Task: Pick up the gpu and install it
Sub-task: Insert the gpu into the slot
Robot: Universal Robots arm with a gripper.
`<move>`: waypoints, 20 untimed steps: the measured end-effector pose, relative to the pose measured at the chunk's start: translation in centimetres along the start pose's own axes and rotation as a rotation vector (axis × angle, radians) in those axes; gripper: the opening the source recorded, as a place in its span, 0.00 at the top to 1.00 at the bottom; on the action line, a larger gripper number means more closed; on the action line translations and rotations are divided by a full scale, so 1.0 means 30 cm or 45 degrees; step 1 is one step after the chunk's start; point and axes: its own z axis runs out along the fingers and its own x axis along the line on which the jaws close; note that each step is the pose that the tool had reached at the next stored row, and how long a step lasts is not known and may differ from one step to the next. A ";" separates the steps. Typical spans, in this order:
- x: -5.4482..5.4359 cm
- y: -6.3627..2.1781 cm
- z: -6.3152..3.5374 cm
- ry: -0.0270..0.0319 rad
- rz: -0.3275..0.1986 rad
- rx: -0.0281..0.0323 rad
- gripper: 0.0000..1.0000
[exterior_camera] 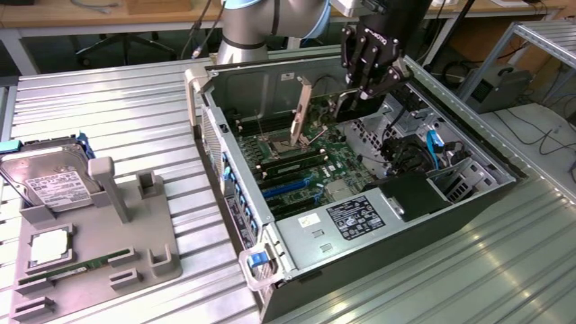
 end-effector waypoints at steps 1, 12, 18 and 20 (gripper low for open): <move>0.000 0.000 0.005 -0.0001 0.000 0.0000 0.73; 0.000 0.000 0.037 -0.0009 0.000 -0.0001 0.73; 0.000 0.017 0.040 -0.0016 0.000 0.0001 0.73; -0.001 0.023 0.041 -0.0014 0.000 0.0001 0.73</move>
